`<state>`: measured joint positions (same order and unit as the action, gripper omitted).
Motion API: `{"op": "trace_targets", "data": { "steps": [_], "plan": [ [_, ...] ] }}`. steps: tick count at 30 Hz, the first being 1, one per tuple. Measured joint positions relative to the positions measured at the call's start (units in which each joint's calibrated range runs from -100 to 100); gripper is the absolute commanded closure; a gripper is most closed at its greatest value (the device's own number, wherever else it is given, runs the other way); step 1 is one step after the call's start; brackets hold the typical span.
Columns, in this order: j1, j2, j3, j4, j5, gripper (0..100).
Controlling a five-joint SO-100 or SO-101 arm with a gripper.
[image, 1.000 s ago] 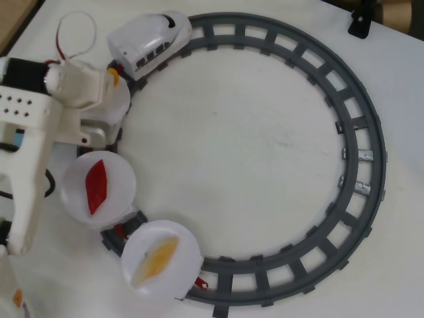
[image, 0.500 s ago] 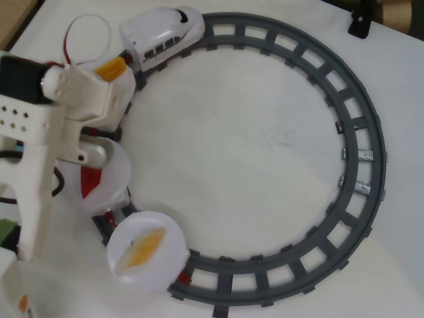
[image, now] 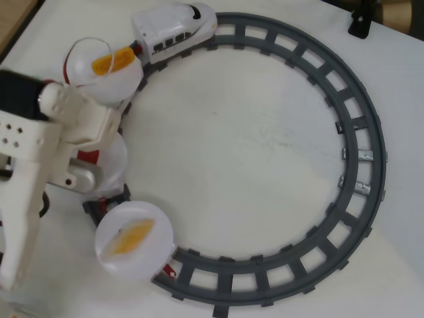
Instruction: Pick up the sushi from the Shinkansen and put it on the blue dish
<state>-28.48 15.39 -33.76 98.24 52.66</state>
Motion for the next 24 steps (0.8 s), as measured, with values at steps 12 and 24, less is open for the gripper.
{"op": "trace_targets", "data": {
  "steps": [12,24],
  "plan": [
    [-4.0,-1.69,8.97,0.0,-1.5,72],
    [-5.8,2.78,9.42,-3.03,-1.55,72]
  ]
}}
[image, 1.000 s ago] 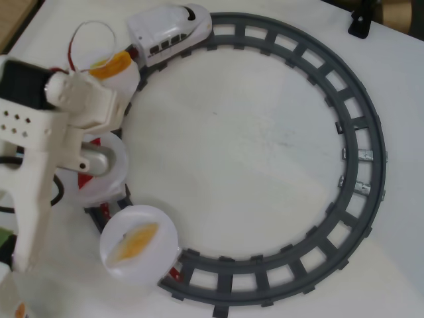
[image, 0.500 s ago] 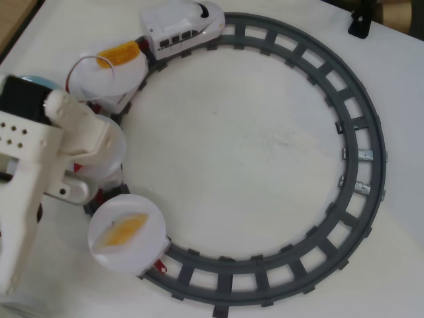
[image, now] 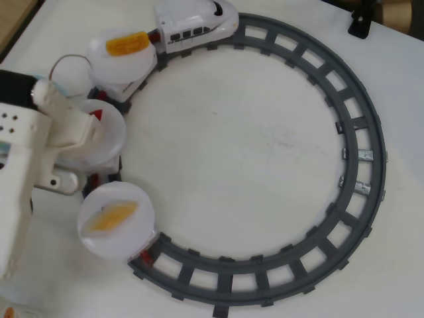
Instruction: Pick up the sushi from the Shinkansen and put it on the blue dish
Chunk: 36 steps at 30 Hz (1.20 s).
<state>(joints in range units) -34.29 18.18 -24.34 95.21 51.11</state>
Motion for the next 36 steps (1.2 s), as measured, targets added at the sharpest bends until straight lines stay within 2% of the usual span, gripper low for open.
{"op": "trace_targets", "data": {
  "steps": [9,11,15,24,36],
  "plan": [
    [-0.08,10.71,-13.17,-2.02,0.0,74],
    [-0.08,13.58,-17.02,-2.02,0.0,80],
    [-0.08,18.47,-25.25,-2.35,-0.1,98],
    [-0.08,20.33,-39.34,2.94,-0.62,97],
    [-3.92,18.39,-40.35,3.03,-2.43,97]
  ]
}}
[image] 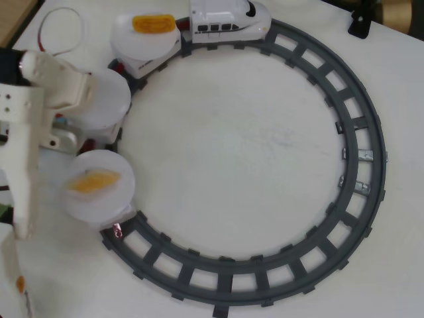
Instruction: Pick up the sushi from the Shinkansen and put it on the blue dish
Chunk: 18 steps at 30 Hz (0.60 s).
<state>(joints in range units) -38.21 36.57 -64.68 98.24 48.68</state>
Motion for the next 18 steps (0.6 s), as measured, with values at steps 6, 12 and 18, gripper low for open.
{"op": "trace_targets", "data": {
  "steps": [6,12,18],
  "plan": [
    [-5.23,-4.81,4.76,0.0,-3.67,97],
    [-11.03,-8.52,15.65,0.0,-6.88,97],
    [-14.88,-8.52,21.13,0.0,-8.02,97]
  ]
}}
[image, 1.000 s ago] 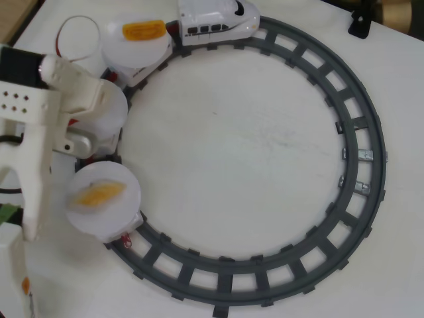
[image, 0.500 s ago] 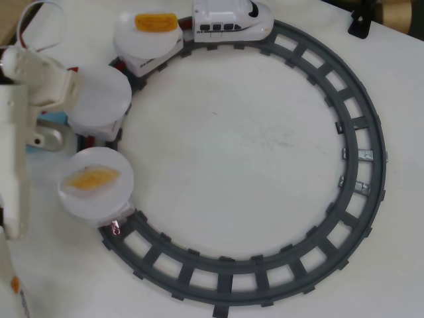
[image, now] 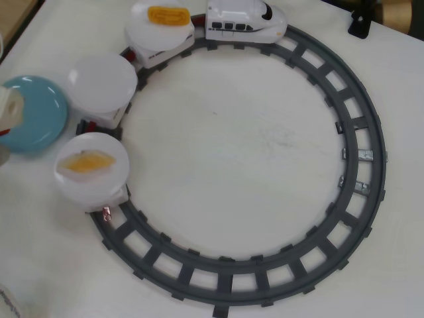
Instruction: Pick up the sushi from the Shinkansen and put it on the blue dish
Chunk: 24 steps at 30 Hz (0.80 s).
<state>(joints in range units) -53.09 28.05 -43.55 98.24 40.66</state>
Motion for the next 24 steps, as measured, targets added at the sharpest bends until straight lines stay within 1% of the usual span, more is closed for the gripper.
{"op": "trace_targets", "data": {
  "steps": [6,16,24],
  "plan": [
    [-0.9,5.82,-1.65,0.0,-0.26,97],
    [-0.82,20.92,-19.12,0.0,-0.26,97],
    [-0.98,28.01,-28.82,0.0,-0.26,96]
  ]
}}
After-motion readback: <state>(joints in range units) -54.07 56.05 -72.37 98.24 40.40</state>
